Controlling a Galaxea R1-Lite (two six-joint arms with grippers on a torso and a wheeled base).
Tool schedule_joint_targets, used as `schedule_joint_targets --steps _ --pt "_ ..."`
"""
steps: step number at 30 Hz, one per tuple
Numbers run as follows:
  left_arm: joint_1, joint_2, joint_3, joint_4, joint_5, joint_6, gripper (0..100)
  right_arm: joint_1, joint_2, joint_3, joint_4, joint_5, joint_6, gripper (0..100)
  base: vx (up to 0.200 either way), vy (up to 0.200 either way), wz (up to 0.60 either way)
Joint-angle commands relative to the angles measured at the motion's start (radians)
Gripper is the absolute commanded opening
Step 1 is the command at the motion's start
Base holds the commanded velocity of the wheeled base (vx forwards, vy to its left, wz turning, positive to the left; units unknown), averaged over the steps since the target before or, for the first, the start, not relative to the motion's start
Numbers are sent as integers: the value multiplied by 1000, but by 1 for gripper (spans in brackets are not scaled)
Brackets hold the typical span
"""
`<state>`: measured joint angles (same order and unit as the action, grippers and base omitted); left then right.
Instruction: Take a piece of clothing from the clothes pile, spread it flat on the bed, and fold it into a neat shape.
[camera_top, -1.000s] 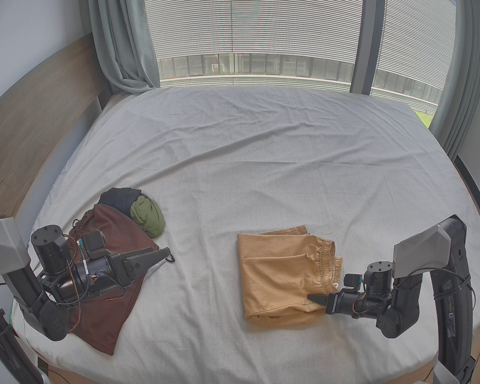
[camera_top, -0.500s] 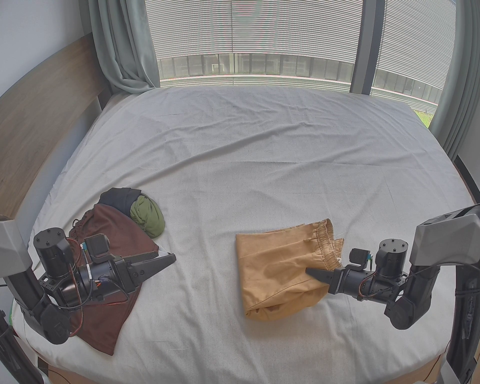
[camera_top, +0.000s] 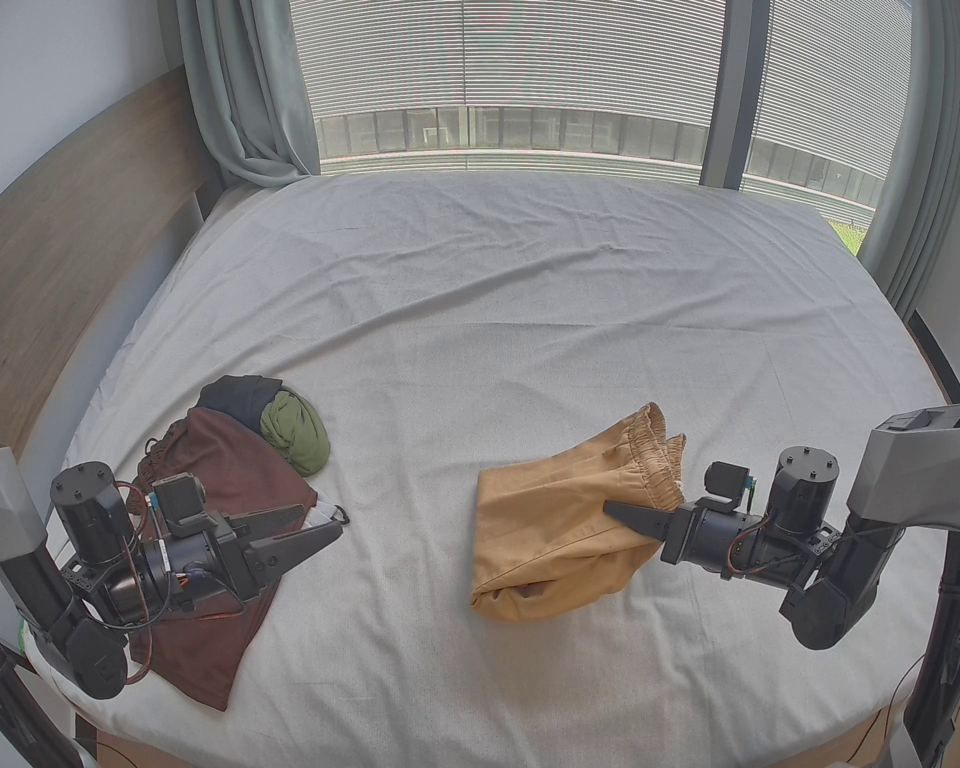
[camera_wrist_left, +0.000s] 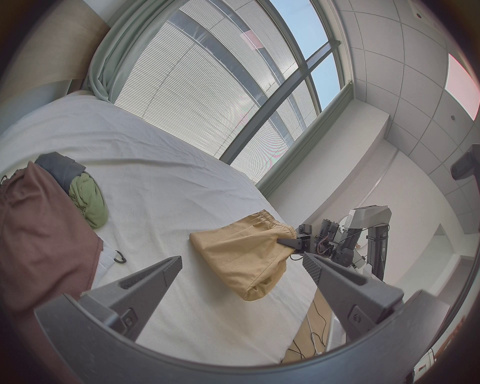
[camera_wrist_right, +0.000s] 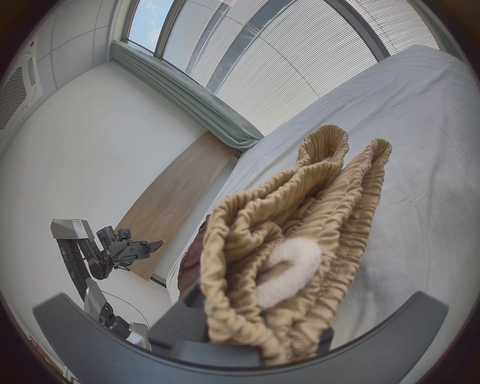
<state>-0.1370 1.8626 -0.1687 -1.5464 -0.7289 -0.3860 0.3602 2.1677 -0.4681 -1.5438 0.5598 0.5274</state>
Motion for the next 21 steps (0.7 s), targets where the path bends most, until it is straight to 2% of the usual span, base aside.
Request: schedule_joint_targets --steps 1,6,21 --pt "13 -26 21 0 -1 12 100 -4 -25 -6 -1 14 0 0 0 0 0" --pt "22 -71 41 0 -1 16 100 -9 -45 -35 -1 46 2 0 0 0 0" --pt "31 -103 41 0 2 16 100 -9 -32 -147 1 46 17 0 0 0 0"
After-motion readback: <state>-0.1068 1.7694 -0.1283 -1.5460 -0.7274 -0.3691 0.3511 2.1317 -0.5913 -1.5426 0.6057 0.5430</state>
